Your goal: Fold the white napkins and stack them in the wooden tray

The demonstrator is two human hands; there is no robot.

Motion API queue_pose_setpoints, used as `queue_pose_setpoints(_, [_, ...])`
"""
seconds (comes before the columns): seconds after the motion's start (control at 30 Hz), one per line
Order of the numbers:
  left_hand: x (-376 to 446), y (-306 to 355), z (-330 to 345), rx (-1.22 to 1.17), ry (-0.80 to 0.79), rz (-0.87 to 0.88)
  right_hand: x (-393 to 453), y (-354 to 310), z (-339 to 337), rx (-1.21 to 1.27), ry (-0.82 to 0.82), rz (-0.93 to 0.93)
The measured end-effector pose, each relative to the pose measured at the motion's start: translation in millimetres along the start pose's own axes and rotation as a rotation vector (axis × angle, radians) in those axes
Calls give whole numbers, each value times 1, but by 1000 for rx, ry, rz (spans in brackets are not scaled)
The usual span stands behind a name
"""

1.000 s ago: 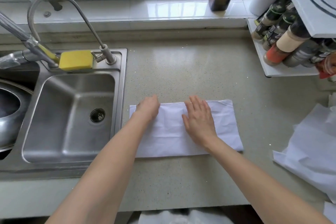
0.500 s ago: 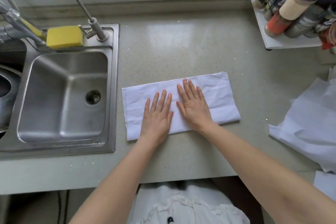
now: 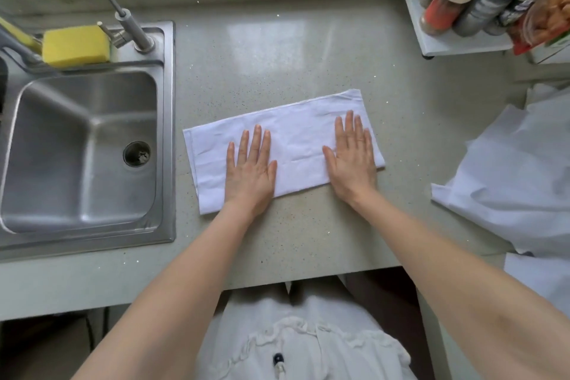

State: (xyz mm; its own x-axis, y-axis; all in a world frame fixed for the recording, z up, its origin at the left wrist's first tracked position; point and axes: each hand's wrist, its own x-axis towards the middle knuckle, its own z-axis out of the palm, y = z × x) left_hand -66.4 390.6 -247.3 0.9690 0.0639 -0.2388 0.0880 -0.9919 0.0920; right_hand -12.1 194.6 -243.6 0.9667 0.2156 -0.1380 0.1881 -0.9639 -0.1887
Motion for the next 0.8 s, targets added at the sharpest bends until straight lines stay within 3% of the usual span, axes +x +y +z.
queue_pose_setpoints(0.13, [3, 5, -4, -10, 22, 10, -9, -49, 11, 40, -111, -284])
queue_pose_setpoints(0.37, [-36, -31, 11, -28, 15, 14, -10, -40, 22, -61, -116, -318])
queue_pose_setpoints(0.57, [-51, -63, -7, 40, -76, 2, -9, -44, 16, 35, -153, -325])
queue_pose_setpoints(0.63, [-38, -56, -21, 18, -49, 70, -7, -46, 7, 252, -126, -295])
queue_pose_setpoints(0.7, [-20, -44, -33, -1, -63, 169, -1, -42, -6, 451, 2, -187])
queue_pose_setpoints(0.8, [6, -27, -45, -19, -184, 219, 15, -22, -24, 348, 153, 112])
